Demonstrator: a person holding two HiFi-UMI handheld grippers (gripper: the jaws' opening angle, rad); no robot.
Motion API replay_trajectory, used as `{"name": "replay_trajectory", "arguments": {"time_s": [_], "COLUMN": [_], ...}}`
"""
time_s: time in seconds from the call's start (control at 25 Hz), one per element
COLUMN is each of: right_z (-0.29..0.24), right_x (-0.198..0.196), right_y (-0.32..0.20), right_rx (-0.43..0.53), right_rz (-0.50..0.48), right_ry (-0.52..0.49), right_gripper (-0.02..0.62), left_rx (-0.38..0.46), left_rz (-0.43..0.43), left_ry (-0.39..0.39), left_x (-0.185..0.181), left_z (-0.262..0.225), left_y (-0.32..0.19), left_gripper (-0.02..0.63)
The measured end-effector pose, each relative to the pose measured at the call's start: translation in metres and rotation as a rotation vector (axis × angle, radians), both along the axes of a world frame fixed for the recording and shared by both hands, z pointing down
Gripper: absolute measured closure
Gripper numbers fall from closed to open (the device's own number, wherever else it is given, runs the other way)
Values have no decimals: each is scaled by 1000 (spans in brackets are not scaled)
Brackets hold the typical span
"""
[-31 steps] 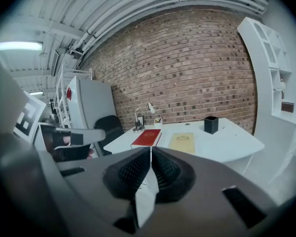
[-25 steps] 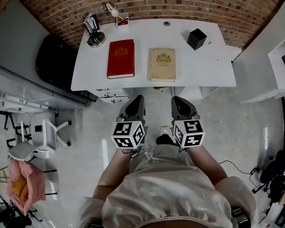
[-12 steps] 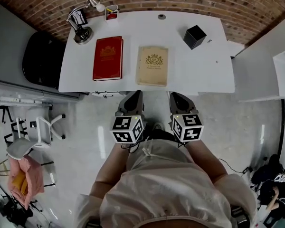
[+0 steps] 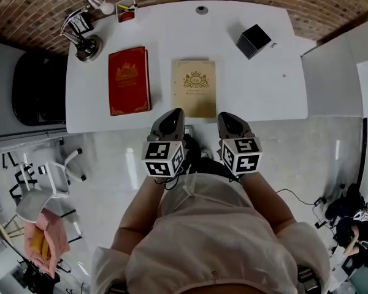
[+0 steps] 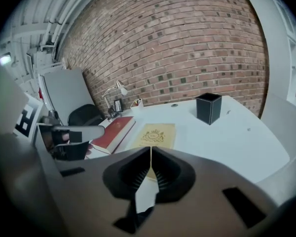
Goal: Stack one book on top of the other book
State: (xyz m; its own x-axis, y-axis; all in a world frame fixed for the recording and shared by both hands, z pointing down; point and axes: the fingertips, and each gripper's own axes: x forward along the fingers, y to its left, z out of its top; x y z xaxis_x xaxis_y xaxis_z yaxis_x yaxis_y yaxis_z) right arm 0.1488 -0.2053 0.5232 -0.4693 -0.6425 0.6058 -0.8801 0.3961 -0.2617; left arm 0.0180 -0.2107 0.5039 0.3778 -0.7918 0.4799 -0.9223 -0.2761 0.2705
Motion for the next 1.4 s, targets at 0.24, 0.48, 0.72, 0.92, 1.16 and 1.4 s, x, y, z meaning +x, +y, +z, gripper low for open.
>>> {"name": "replay_trajectory", "arguments": {"time_s": [0.24,0.48,0.72,0.92,1.16,1.4], "right_z": [27,54,79,94,107,114], "right_x": [-12,-22,-25,-25,-30,-36], "right_y": [-36,-59,-71,-78,-83,-82], "right_rx": [-64,-117,-182,-222,-256,-293], "right_rz": [10,16,52,57,45,29], "right_ry": [19,33,17,31,28,-9], "right_gripper": [566,494,348,330,325,327], "left_rx": [-102,-192,-295,-377,-435,-464], "left_rz": [60,91,85,81,108,106], "left_ry": [20,50,116,160,195,194], "left_x": [-7,-15,-17,-17,-10,-8], "left_z": [40,74,102,121,134,145], "left_y": [-29,-49,-60,-65,-67,-67], "left_gripper": [583,545,362,334,333,331]}}
